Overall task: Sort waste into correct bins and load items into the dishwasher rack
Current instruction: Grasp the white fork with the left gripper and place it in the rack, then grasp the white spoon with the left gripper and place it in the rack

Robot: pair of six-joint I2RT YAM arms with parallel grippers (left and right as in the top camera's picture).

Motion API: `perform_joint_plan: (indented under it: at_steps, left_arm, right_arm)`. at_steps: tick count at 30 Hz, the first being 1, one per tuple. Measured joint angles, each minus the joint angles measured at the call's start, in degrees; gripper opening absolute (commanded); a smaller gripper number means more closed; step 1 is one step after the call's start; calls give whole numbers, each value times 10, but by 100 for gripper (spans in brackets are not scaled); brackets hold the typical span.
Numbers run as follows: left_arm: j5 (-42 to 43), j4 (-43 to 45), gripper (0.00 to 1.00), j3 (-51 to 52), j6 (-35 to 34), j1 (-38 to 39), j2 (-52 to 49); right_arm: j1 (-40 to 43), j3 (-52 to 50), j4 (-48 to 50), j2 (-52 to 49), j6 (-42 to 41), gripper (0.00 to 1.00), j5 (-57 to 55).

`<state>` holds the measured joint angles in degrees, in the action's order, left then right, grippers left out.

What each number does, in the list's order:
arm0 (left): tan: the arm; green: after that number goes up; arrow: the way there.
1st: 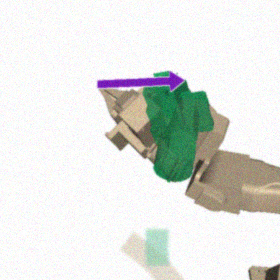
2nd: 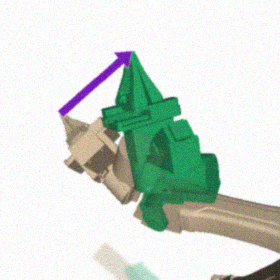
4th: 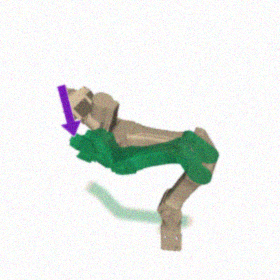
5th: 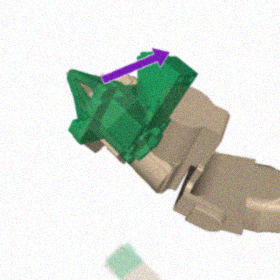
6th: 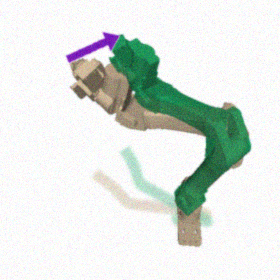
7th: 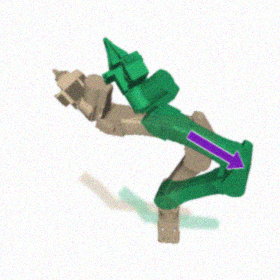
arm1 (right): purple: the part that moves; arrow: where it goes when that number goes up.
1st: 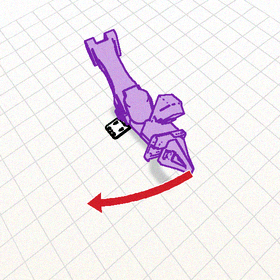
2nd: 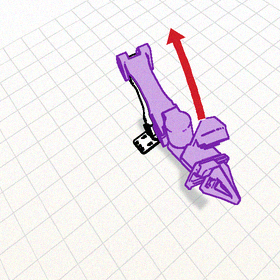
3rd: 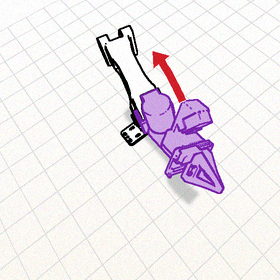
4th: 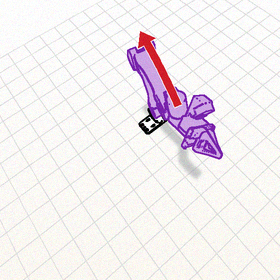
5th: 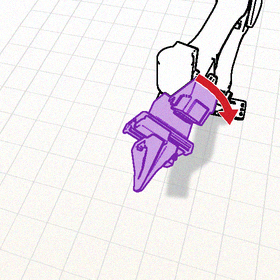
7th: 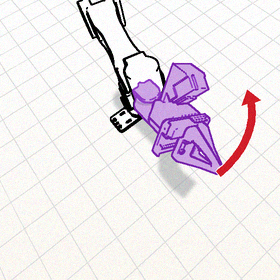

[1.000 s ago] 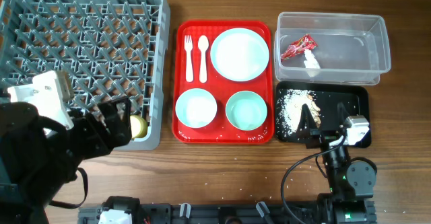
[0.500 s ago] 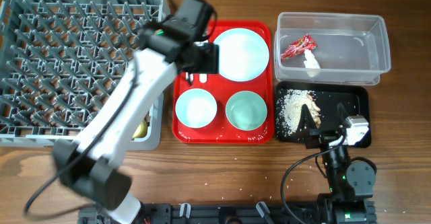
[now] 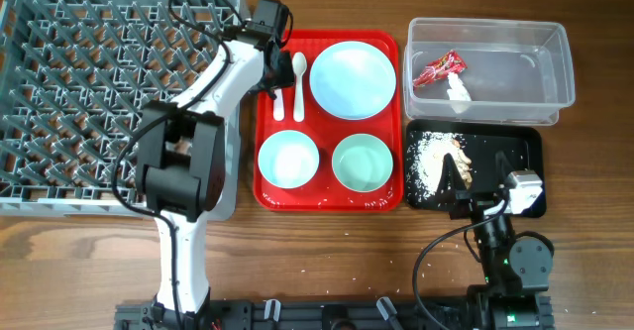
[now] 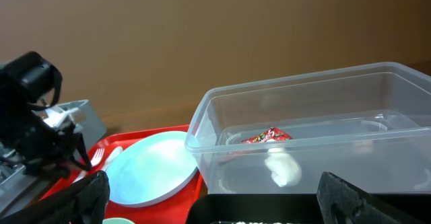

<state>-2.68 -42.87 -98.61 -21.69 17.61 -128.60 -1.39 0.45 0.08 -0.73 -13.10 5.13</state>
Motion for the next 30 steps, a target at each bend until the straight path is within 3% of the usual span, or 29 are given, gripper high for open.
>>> perform_joint_plan:
  at_steps: [1,3,15,20,26,30]
  left_arm:
    - [1,1,31,0,1,3,-11]
    - [4,3,4,-2,3,5,-12]
    - [42,-17,4,-2,3,3,-1]
    - [52,-71,4,0,21,3,122]
    - [-59,-202,4,-1,90,-2,208]
    - [-95,-211,7,13,95,-54,200]
  right_arm:
    - [0,0,0,0,0,100,0]
    - [0,0,0,0,0,100,0]
    - [0,0,0,0,0,100,0]
    - [0,0,0,0,0,100,0]
    - [0,0,0,0,0,100,0]
    - [0,0,0,0,0,100,0]
